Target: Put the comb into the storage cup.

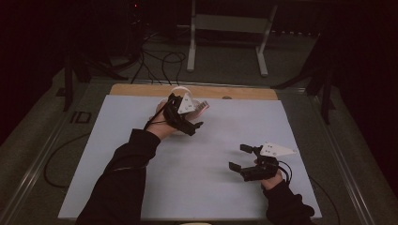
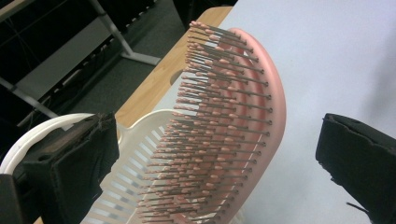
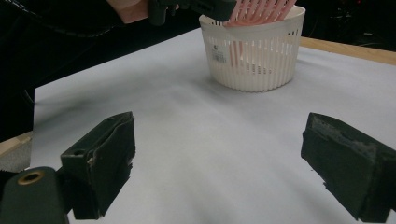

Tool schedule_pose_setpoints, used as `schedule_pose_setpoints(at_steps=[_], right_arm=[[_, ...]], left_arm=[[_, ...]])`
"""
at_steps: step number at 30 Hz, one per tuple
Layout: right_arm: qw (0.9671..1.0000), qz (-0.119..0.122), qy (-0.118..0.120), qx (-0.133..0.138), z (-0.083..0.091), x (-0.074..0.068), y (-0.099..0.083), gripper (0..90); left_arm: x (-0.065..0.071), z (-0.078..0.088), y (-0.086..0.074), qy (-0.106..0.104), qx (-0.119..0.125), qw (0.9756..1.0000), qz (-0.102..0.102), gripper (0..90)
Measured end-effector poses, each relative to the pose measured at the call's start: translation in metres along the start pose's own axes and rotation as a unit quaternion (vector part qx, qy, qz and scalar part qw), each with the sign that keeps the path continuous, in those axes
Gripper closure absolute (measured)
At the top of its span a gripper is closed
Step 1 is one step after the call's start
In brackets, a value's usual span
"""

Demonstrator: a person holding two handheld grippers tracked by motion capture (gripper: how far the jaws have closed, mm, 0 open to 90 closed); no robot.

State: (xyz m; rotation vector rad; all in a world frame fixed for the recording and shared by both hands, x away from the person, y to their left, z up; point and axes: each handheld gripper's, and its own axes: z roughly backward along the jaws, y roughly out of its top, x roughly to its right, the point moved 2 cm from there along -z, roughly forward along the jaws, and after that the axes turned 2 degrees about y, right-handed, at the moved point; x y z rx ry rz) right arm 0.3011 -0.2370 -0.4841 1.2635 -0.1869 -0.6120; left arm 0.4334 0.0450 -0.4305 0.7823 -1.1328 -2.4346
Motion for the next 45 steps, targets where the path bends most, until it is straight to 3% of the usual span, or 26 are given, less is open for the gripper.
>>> schedule_pose_setpoints(at_steps=[9,26,45], right_arm=[[1.0,0.0,-0.001,0.001,0.0,0.001,0.0,9.7],[1.0,0.0,-0.005,-0.002,0.001,0.002,-0.001,9.7],[1.0,0.002,-0.006,-0.003,0.001,0.002,-0.001,9.7]], left_arm=[[-0.003,0.004,0.0,-0.022,-0.003,0.9992,0.033,0.4],[-0.007,0.015,-0.002,-0.067,-0.012,0.9957,0.063,0.2],[-0.005,0.04,-0.015,-0.087,-0.028,0.9936,0.066,0.2]])
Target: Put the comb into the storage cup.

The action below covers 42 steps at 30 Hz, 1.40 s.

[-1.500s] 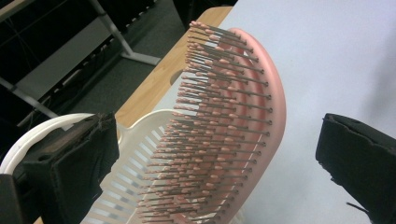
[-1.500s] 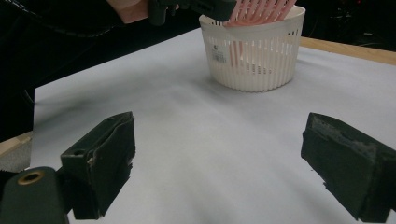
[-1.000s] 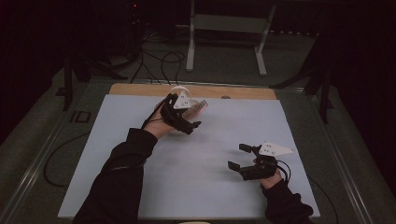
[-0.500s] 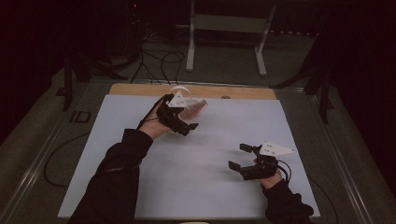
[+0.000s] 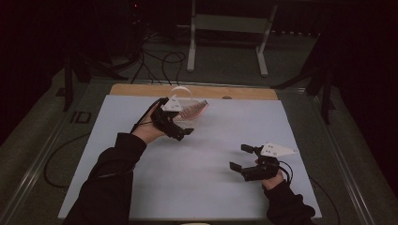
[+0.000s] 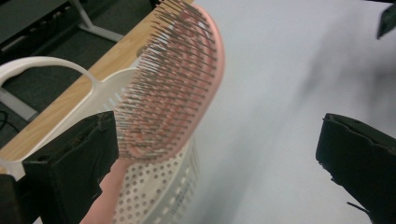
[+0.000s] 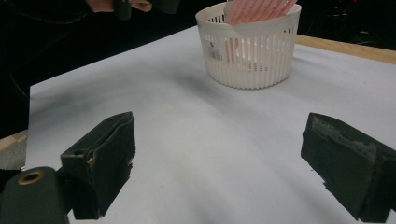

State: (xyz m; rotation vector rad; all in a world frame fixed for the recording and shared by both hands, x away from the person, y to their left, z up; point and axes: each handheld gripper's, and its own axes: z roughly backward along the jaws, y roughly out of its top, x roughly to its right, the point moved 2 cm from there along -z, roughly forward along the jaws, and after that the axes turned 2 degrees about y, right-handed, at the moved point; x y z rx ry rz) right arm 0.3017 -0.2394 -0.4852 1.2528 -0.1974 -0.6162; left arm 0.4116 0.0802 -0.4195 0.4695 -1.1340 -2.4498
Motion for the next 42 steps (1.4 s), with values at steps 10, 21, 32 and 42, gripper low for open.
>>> schedule_pose_setpoints(at_steps=[10,21,32,42], right_arm=[[1.0,0.004,-0.004,-0.003,0.0,0.0,0.0,9.7],[0.9998,0.016,-0.006,-0.004,-0.002,0.0,-0.001,9.6],[0.9998,0.019,-0.007,-0.008,-0.003,-0.001,-0.002,9.6],[0.9997,0.019,-0.007,-0.009,-0.003,-0.001,-0.002,9.6]], left_arm=[[0.008,0.011,-0.011,-0.011,-0.003,0.9999,0.001,0.2],[0.015,0.021,-0.028,-0.014,-0.008,0.9999,0.0,0.2],[0.022,0.028,-0.049,-0.016,-0.019,0.9997,0.004,0.2],[0.027,0.035,-0.071,-0.021,-0.027,0.9992,0.018,0.2]])
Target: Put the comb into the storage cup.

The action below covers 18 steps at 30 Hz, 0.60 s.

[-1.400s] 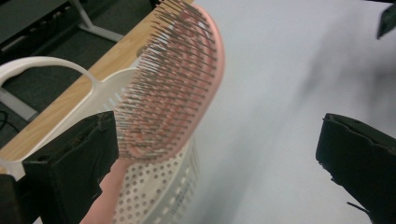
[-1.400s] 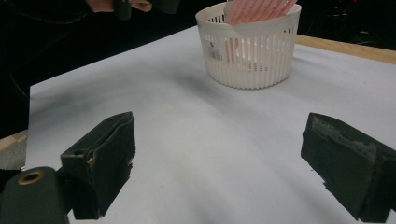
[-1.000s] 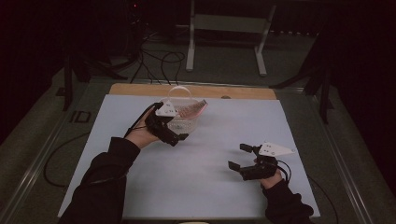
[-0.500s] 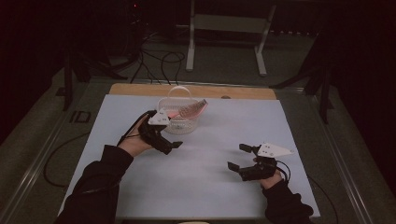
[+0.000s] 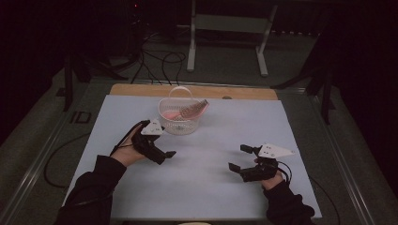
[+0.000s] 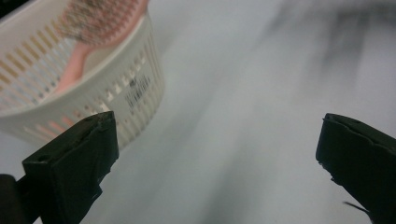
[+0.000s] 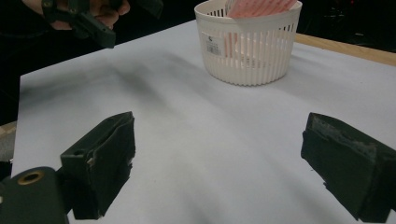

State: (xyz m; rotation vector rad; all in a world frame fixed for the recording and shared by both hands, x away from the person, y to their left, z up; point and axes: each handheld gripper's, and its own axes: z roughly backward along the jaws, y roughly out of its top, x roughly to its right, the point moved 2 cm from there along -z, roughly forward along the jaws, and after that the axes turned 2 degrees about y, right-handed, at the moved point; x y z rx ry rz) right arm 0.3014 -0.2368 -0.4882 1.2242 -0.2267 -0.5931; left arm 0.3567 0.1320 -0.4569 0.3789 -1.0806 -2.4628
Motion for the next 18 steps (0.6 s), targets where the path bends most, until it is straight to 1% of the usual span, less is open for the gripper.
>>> schedule_pose_setpoints(at_steps=[3,6,9,11,15,18], right_arm=[[1.0,-0.002,-0.001,-0.001,0.0,0.0,0.0,9.6],[1.0,0.002,0.0,-0.002,0.0,0.0,0.0,9.6],[1.0,-0.001,0.0,-0.003,-0.001,0.0,-0.001,9.6],[1.0,0.003,0.002,-0.005,-0.002,0.0,-0.002,9.6],[1.0,0.004,0.001,-0.009,-0.003,0.0,-0.003,9.6],[0.9999,0.008,0.0,-0.008,-0.003,-0.001,-0.002,9.6]], left_arm=[[0.001,0.003,-0.007,-0.001,0.001,1.0,0.006,0.2],[0.003,0.007,-0.014,-0.001,-0.002,1.0,0.007,0.2],[0.006,0.011,-0.02,-0.002,0.0,0.9999,0.011,0.1],[0.008,0.013,-0.024,-0.001,-0.001,1.0,0.009,0.2],[0.01,0.017,-0.03,-0.004,0.002,0.9999,0.016,0.2],[0.012,0.019,-0.04,-0.006,0.001,0.9997,0.024,0.1]])
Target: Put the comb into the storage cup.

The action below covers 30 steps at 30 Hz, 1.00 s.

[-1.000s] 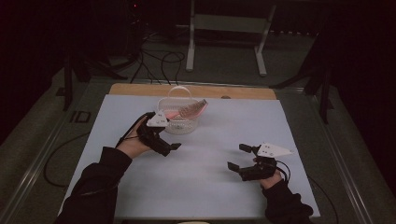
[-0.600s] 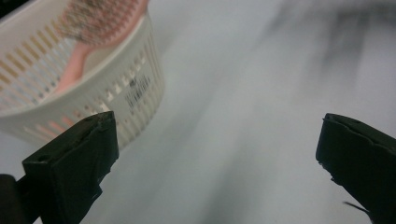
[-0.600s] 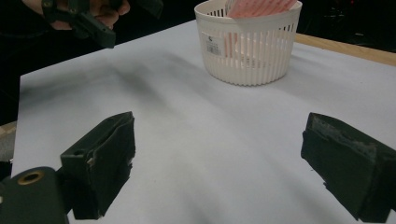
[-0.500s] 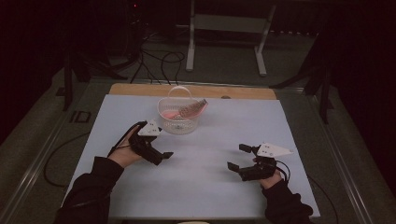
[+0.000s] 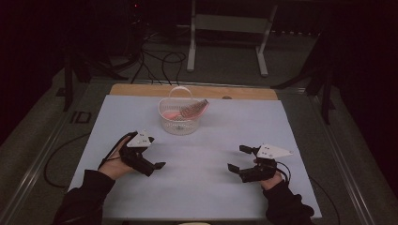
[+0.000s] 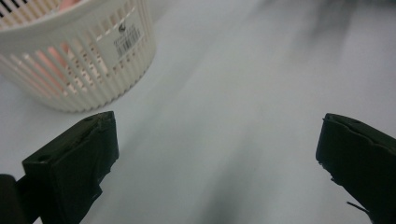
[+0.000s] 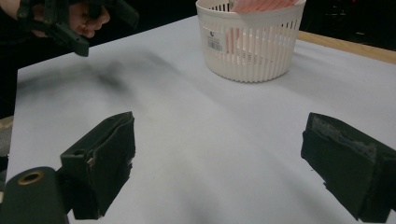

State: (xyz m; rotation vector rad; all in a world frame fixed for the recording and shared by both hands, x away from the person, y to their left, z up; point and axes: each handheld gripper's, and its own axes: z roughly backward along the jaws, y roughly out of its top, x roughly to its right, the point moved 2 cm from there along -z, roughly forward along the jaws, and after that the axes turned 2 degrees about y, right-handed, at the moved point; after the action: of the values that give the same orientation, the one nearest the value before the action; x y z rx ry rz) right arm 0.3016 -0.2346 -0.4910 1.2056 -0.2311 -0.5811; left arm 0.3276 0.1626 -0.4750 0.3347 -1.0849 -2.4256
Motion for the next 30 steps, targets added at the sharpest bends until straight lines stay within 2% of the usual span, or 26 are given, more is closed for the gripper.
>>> schedule_pose_setpoints(at_steps=[6,9,16,24,27,30], right_arm=[[1.0,0.001,-0.003,-0.002,0.0,0.002,-0.002,9.6],[1.0,0.0,-0.003,-0.002,-0.001,0.002,-0.003,9.6],[1.0,0.003,0.0,-0.005,-0.001,0.001,-0.003,9.6],[1.0,0.001,-0.001,-0.005,-0.001,0.001,-0.003,9.6],[1.0,0.001,-0.001,-0.006,-0.001,0.001,-0.003,9.6],[1.0,0.001,0.0,-0.004,0.0,0.001,-0.003,9.6]], left_arm=[[0.003,0.003,-0.016,-0.003,-0.003,0.9998,0.017,0.1],[0.004,0.006,-0.022,-0.006,0.004,0.9996,0.026,0.1],[0.008,0.006,-0.036,-0.011,0.002,0.9993,0.037,0.1],[0.009,0.011,-0.053,-0.01,0.006,0.998,0.061,0.1],[0.009,0.014,-0.058,-0.008,0.004,0.9978,0.065,0.1],[0.009,0.02,-0.063,-0.008,0.015,0.9967,0.079,0.1]])
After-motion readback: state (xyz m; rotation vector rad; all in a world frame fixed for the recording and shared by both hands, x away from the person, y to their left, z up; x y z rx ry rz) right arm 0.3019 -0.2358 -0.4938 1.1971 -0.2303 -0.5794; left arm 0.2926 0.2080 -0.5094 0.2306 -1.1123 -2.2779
